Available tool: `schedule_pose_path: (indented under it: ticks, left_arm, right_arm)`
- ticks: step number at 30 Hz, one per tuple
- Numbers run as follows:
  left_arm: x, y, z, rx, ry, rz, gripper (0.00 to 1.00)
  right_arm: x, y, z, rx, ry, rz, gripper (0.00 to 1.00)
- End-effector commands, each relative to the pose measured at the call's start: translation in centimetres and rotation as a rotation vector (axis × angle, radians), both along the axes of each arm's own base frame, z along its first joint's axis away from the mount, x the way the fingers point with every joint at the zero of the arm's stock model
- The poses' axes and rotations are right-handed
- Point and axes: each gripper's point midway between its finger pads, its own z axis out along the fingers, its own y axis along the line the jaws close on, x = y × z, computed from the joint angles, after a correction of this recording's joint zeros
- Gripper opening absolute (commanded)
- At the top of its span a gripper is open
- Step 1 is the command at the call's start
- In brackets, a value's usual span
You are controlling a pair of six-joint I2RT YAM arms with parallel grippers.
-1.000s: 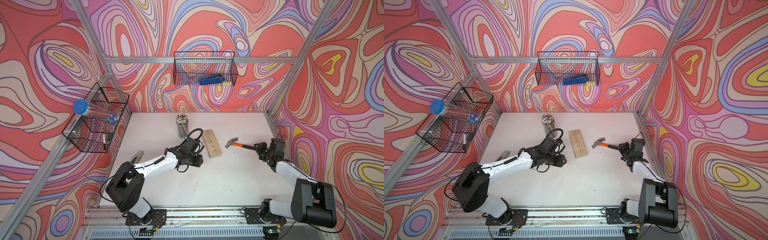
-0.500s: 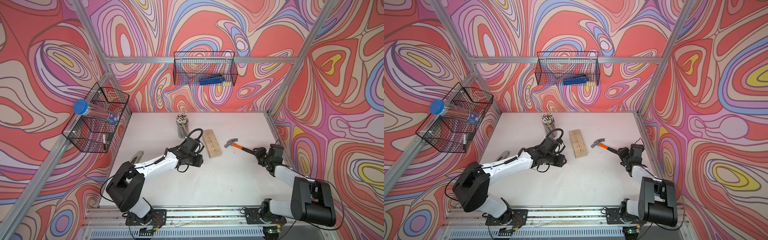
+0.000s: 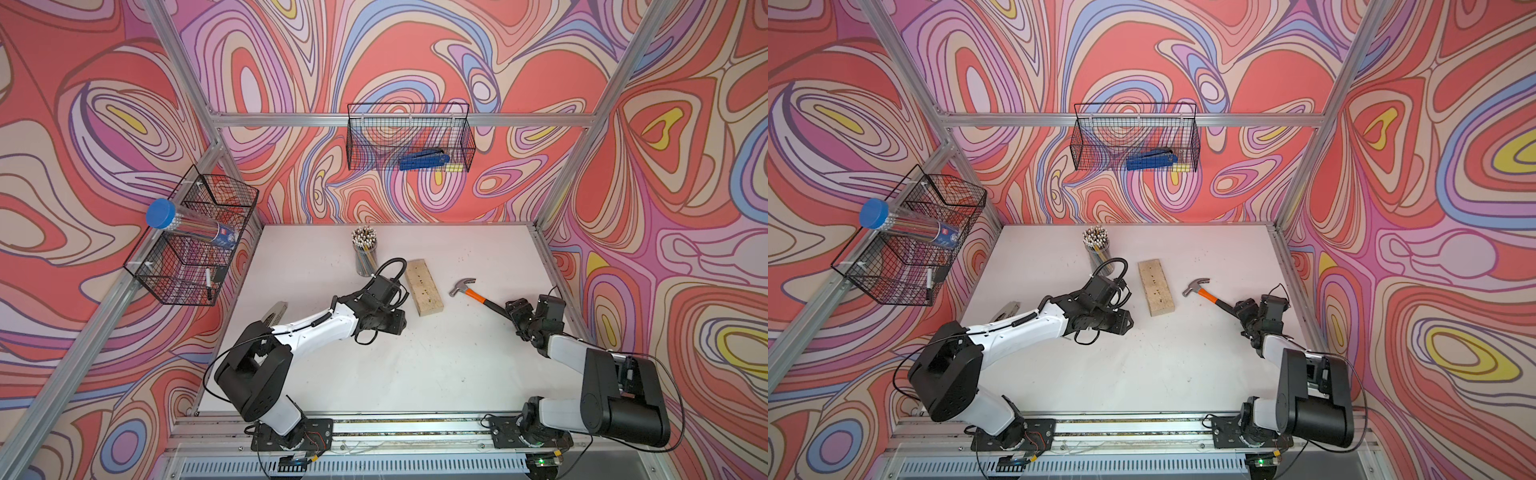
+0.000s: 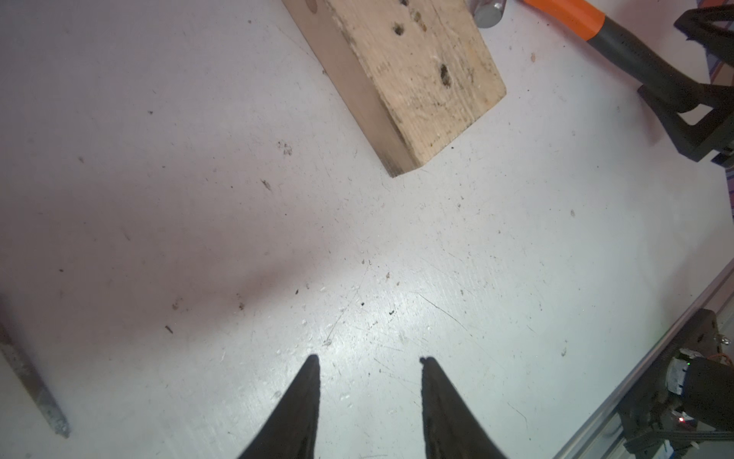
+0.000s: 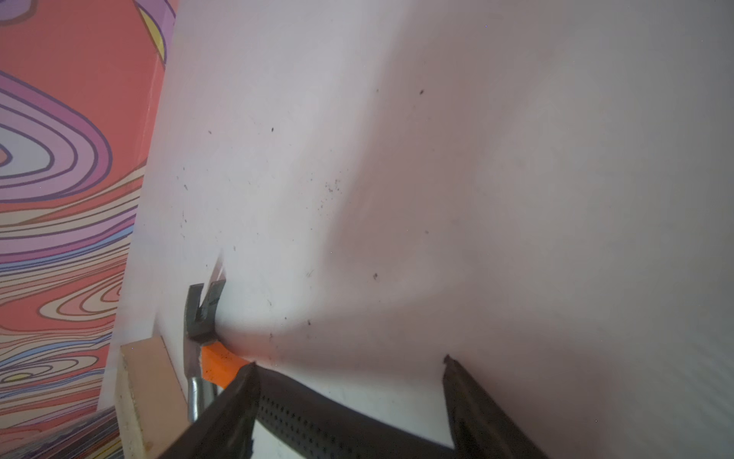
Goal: Use a claw hammer to pull out a nail
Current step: Place the hammer at the center of the board.
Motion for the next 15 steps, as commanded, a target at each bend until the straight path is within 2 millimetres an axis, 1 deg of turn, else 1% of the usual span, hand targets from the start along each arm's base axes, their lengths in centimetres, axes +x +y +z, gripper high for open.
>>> schedule_pose_path:
  ticks: [1, 5, 6, 7, 10, 11, 12, 13, 15]
  left_arm:
    - [0.8, -0.2, 0.5, 0.001, -0.027, 0.013, 0.44]
    - [1.4, 1.0, 0.7, 0.037, -0.069, 0.076, 0.50]
    - [1.6, 1.6, 0.7, 0.056, -0.086, 0.099, 0.55]
    - [1.9, 2.2, 0.8, 0.068, -0.100, 0.119, 0.61]
    - [2.5, 3.8, 1.7, 0.076, -0.136, 0.173, 0.75]
    - [2.8, 4.5, 2.1, 0.081, -0.150, 0.196, 0.82]
    - [3.2, 5.3, 2.6, 0.086, -0.171, 0.222, 0.97]
    - [3.4, 5.9, 2.9, 0.093, -0.186, 0.242, 1.00]
    - [4.0, 7.5, 4.0, 0.110, -0.233, 0.282, 1.00]
  right_arm:
    - [-1.6, -1.7, -0.3, -0.050, 0.084, -0.084, 0.86]
    - [-2.4, -3.3, 1.2, -0.132, 0.162, -0.122, 0.90]
    - [-2.4, -3.5, 1.8, -0.149, 0.166, -0.121, 0.96]
    - [-2.2, -3.6, 2.4, -0.162, 0.162, -0.113, 0.98]
    - [-1.4, -3.6, 4.1, -0.196, 0.137, -0.072, 0.98]
    - [-1.0, -3.4, 4.8, -0.210, 0.119, -0.054, 0.98]
    - [-0.6, -3.3, 5.4, -0.228, 0.102, -0.039, 0.98]
    - [-0.1, -3.2, 6.1, -0.247, 0.081, -0.018, 0.98]
    - [1.2, -2.6, 7.9, -0.310, 0.036, 0.024, 0.98]
